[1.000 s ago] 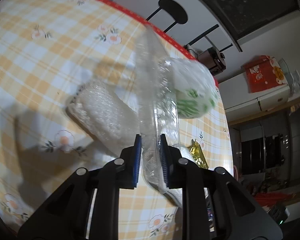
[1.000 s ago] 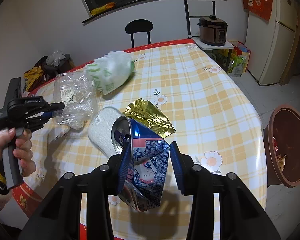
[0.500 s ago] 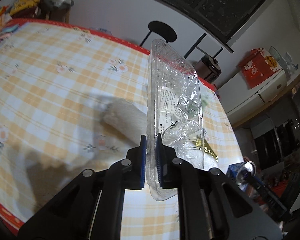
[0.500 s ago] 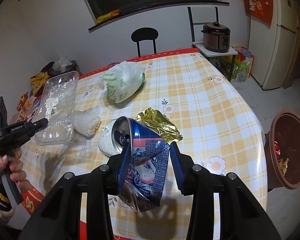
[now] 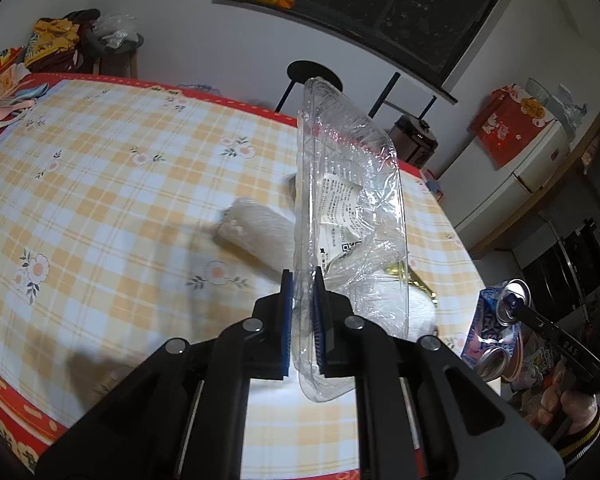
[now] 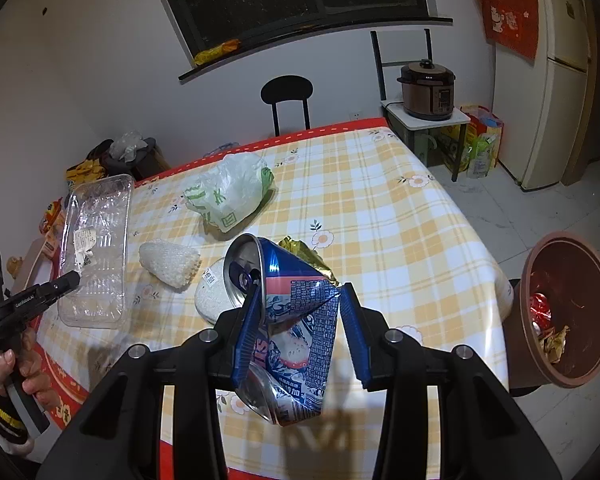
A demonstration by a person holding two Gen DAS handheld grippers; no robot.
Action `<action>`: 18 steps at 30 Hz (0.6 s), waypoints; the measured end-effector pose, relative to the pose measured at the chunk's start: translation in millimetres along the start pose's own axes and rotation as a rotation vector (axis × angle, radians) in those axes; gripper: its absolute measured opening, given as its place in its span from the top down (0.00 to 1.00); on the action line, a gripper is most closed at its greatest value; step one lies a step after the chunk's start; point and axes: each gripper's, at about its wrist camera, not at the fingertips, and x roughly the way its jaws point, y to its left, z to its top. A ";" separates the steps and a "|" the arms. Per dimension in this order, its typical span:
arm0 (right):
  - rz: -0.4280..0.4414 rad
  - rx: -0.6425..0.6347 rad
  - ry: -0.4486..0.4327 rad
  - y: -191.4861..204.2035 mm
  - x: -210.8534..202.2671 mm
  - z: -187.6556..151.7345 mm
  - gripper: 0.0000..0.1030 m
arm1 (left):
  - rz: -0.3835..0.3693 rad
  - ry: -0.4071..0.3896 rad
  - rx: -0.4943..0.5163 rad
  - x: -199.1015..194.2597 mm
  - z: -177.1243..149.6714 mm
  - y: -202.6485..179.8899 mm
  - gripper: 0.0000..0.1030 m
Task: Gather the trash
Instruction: 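Carry the blue can into the brown bin and open the right tool while the left holds the container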
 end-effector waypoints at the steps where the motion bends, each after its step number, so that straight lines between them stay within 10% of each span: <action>1: 0.004 -0.005 -0.001 -3.8 -2.1 1.4 0.61 | -0.001 -0.007 -0.002 -2.0 -2.1 -6.3 0.88; 18: -0.021 0.009 -0.060 -135.1 -64.1 17.0 0.61 | -0.046 -0.054 0.046 -3.9 -31.1 -146.6 0.88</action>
